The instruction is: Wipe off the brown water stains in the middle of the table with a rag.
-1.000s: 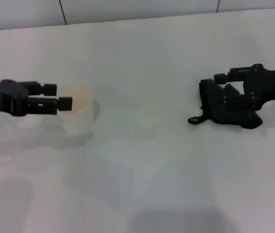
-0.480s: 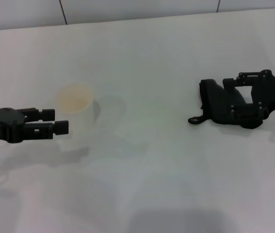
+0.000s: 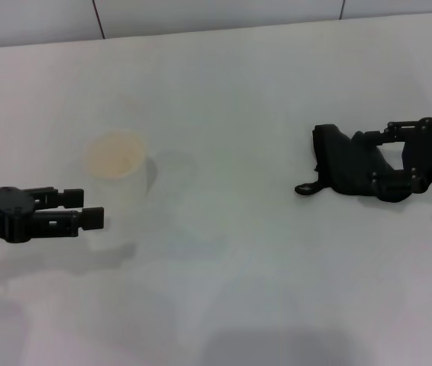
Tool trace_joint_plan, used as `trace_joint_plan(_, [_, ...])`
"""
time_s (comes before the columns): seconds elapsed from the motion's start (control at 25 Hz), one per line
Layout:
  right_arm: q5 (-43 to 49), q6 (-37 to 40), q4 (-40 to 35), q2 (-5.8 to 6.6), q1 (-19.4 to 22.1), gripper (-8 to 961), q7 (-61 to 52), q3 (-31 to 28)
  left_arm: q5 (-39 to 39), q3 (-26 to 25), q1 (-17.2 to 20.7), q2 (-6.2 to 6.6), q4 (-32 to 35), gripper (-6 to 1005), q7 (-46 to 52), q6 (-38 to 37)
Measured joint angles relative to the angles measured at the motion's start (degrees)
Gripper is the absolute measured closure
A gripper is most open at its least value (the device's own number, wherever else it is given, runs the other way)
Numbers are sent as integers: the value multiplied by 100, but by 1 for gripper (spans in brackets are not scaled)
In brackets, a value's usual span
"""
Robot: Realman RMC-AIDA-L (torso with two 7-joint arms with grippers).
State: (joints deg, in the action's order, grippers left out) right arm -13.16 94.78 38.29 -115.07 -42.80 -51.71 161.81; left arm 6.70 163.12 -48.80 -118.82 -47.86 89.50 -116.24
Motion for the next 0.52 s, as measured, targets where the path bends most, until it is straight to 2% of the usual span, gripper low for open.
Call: trace_joint_plan(0.52, [-77,63,-26,3,-17,274,32,-10,248,-8,167,0,-121,124,163,252])
